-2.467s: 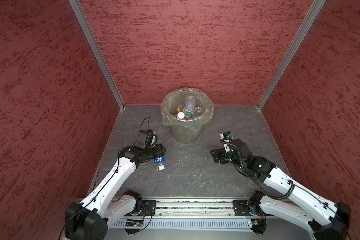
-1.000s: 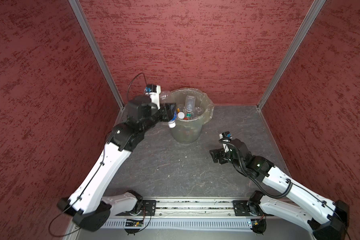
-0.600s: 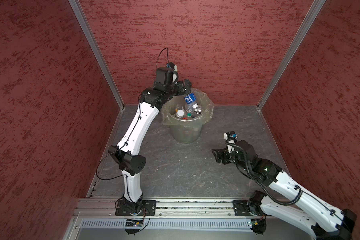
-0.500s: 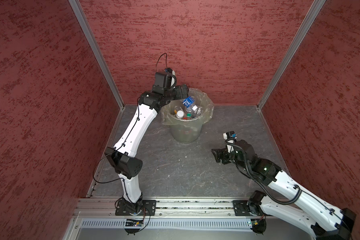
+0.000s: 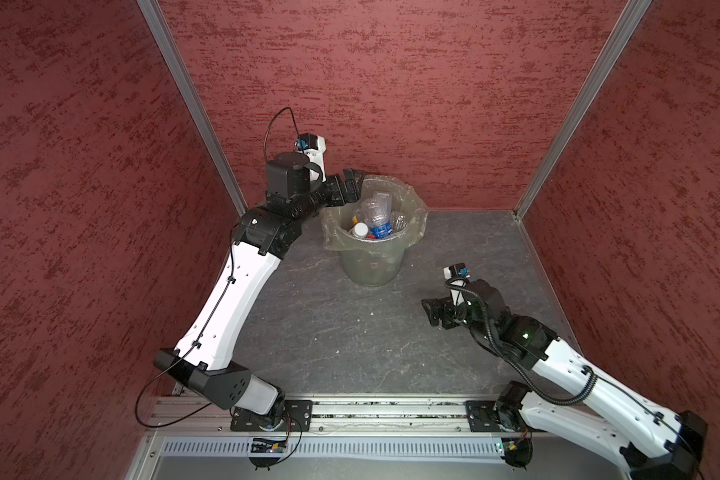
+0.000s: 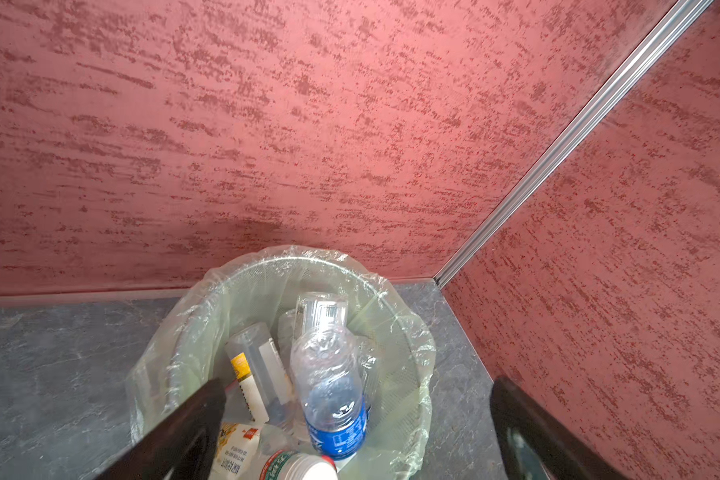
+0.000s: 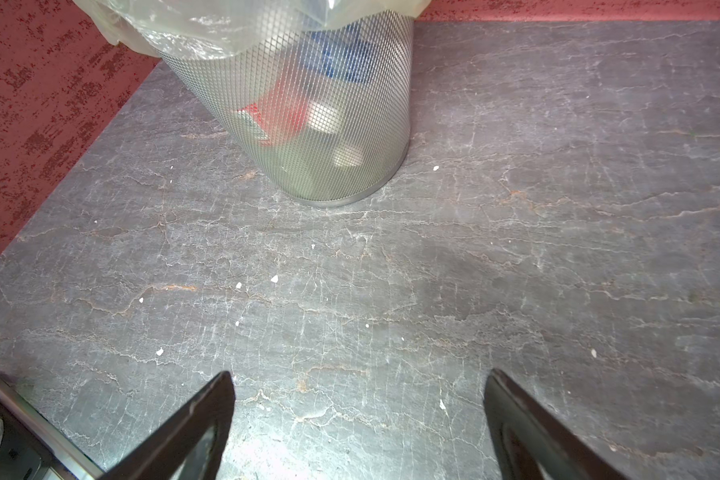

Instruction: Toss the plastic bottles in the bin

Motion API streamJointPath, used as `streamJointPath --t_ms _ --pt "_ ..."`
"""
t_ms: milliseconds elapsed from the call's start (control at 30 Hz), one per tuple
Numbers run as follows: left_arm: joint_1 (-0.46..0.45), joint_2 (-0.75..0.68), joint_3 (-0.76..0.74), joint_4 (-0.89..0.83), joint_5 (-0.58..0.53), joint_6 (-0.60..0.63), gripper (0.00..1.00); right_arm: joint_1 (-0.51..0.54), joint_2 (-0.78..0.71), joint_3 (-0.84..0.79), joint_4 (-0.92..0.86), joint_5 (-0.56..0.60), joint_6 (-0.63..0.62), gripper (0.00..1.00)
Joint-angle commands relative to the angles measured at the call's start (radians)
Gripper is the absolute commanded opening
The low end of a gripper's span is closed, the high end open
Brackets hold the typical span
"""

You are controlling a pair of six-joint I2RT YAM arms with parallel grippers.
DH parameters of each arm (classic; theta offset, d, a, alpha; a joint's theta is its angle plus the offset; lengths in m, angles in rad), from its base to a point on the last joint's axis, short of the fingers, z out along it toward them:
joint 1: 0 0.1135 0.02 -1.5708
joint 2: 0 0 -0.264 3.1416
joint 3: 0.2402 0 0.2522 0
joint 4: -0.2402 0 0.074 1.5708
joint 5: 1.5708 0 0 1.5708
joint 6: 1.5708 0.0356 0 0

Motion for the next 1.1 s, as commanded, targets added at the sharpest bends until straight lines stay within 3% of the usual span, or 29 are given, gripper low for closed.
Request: streamJointPath --t_ms 0,267,800,1067 --pt "0.01 -0.04 -0.09 0.04 0.018 0.014 0.99 0.006 -0.002 0.009 -0.011 0.044 0.01 0.95" --pt "0.018 -0.218 -0.357 0.109 0.02 -0.003 0.99 0.006 0.023 0.03 -0.014 0.065 0.014 0.99" --pt "0.035 -0.446 -0.627 0.098 0.025 -0.007 1.0 0.006 0.057 0.079 -0.012 0.087 0.007 0.99" --pt "0.04 -0.531 -0.758 0.104 -0.059 -0.064 0.99 0.006 0.06 0.112 -0.027 0.153 -0.015 0.99"
